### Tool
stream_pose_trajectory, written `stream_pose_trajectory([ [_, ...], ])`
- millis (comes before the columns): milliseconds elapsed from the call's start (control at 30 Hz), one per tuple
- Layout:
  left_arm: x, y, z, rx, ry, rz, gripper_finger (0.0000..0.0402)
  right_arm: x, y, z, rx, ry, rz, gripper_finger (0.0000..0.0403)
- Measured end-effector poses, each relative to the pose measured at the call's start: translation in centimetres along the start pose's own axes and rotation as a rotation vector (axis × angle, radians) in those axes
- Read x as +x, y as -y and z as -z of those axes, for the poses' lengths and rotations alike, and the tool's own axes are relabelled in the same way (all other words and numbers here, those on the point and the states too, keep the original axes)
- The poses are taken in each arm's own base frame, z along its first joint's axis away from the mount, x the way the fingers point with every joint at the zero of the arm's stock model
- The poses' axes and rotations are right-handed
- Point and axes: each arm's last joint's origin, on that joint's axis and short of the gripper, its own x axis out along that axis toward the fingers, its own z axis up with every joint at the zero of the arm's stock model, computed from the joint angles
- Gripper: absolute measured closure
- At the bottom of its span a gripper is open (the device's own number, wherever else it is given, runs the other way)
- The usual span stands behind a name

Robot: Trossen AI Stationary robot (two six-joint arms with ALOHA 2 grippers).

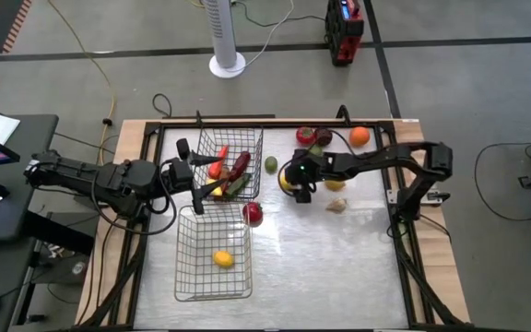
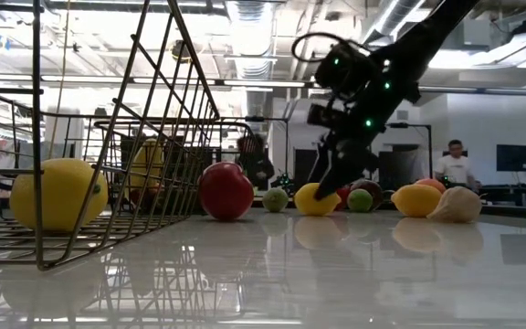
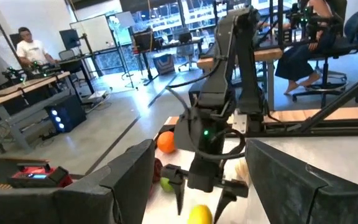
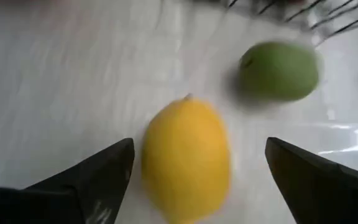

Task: Sort produce into baskets
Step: Put the left yellow lemon into the gold wire basket

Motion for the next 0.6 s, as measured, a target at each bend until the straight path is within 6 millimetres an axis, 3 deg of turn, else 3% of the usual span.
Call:
stream_pose_trajectory([
  [367,0.0,-0.1,0.1,0.016,-0.013,-0.028,0.016,0.9,0.2,0.7,0.046,-0.027,-0.03,0.0109],
  [600,0.0,-0.1,0.1,0.016,-0.013,-0.027,0.016,-0.6,-1.2,-1.1,0.051,0.024,-0.06,0.0148],
])
